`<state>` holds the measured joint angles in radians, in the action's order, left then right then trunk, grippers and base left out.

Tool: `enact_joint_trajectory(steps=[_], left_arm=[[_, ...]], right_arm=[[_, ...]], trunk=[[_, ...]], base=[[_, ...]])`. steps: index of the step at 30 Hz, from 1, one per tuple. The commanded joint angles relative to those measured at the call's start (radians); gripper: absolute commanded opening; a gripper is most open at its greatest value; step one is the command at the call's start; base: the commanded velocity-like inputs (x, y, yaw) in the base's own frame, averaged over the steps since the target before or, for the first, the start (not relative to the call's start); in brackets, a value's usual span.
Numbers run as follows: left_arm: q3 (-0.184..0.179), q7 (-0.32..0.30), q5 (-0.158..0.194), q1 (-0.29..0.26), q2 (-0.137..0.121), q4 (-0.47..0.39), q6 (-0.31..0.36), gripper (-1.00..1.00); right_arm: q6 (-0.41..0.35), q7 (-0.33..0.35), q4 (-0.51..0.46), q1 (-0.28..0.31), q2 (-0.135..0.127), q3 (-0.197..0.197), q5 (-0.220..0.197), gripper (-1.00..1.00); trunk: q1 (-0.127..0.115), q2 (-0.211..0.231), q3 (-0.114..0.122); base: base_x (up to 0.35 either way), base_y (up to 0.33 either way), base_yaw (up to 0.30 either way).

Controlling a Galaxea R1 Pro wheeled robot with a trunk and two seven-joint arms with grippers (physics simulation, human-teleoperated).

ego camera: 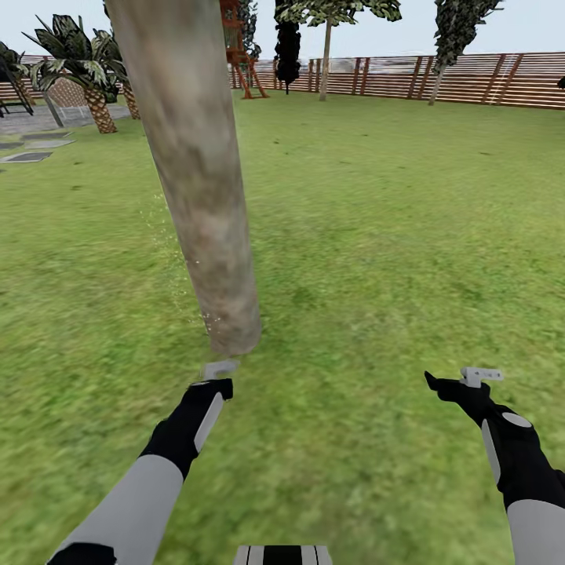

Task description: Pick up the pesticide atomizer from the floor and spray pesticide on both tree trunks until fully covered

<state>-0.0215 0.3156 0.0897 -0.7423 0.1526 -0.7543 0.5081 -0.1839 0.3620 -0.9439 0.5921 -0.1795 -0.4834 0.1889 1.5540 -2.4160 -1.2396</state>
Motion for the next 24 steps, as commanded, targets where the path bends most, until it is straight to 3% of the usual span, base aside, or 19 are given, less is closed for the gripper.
enact_joint_trajectory(steps=[1, 3, 6, 8, 9, 14, 15, 16, 17, 20, 22, 24], left_arm=[[-0.012, 0.001, -0.003, -0.01, 0.005, -0.011, 0.029, -1.0], [-0.035, 0.003, -0.001, -0.041, 0.015, -0.118, 0.151, -1.0], [-0.061, 0.008, -0.001, -0.049, 0.019, -0.277, 0.264, -1.0], [-0.068, 0.011, -0.001, -0.059, 0.017, -0.38, 0.388, -1.0], [-0.069, 0.013, -0.001, -0.063, 0.016, -0.402, 0.415, -1.0], [-0.06, 0.013, -0.005, -0.098, 0.003, -0.429, 0.493, -1.0], [-0.044, 0.013, -0.007, -0.113, -0.007, -0.43, 0.498, -1.0], [-0.024, 0.012, -0.007, -0.122, -0.023, -0.43, 0.5, -1.0], [0.004, 0.01, -0.005, -0.136, -0.058, -0.428, 0.503, -1.0], [0.032, 0.005, -0.001, -0.155, -0.109, -0.426, 0.504, -1.0], [0.035, 0.004, 0.001, -0.174, -0.115, -0.428, 0.506, -1.0], [0.031, 0.004, 0.001, -0.183, -0.102, -0.429, 0.51, -1.0]], right_arm=[[0.0, 0.0, -0.001, 0.0, -0.001, -0.001, 0.001, 1.0], [0.0, 0.0, -0.002, 0.0, -0.005, -0.001, 0.001, 1.0], [0.0, 0.0, -0.002, 0.0, -0.006, -0.001, 0.001, 1.0], [0.0, 0.0, -0.003, 0.0, -0.006, -0.002, 0.001, 1.0], [0.0, 0.0, -0.003, 0.0, -0.006, -0.002, 0.001, 1.0], [0.0, 0.0, -0.003, 0.0, -0.006, -0.003, 0.001, 1.0], [0.0, 0.0, -0.003, 0.0, -0.006, -0.003, 0.001, 1.0], [0.0, 0.0, -0.003, 0.0, -0.006, -0.003, 0.001, 1.0], [0.0, 0.0, -0.003, 0.0, -0.006, -0.003, 0.001, 1.0], [0.0, 0.0, -0.003, 0.0, -0.006, -0.003, 0.001, 1.0], [0.0, 0.0, -0.002, 0.0, -0.006, -0.003, 0.001, 1.0], [0.0, 0.0, -0.002, 0.0, -0.006, -0.003, 0.001, 1.0]], trunk=[[0.0, 0.0, 0.0], [0.0, 0.0, 0.0], [0.0, 0.0, 0.0], [0.0, 0.0, 0.0], [0.0, 0.0, 0.0], [0.0, 0.0, 0.0], [0.0, 0.0, 0.0], [0.0, 0.0, 0.0], [0.0, 0.0, 0.0], [0.0, 0.0, 0.0], [0.0, 0.0, 0.0], [0.0, 0.0, 0.0]], base=[[0.0, 0.0, 0.0], [0.0, 0.0, 0.0], [0.0, 0.0, 0.0], [0.0, 0.0, 0.0], [0.0, 0.0, 0.0], [0.0, 0.0, 0.0], [0.0, 0.0, 0.0], [0.0, 0.0, 0.0], [0.0, 0.0, 0.0], [0.0, 0.0, 0.0], [0.0, 0.0, 0.0], [0.0, 0.0, 0.0]])
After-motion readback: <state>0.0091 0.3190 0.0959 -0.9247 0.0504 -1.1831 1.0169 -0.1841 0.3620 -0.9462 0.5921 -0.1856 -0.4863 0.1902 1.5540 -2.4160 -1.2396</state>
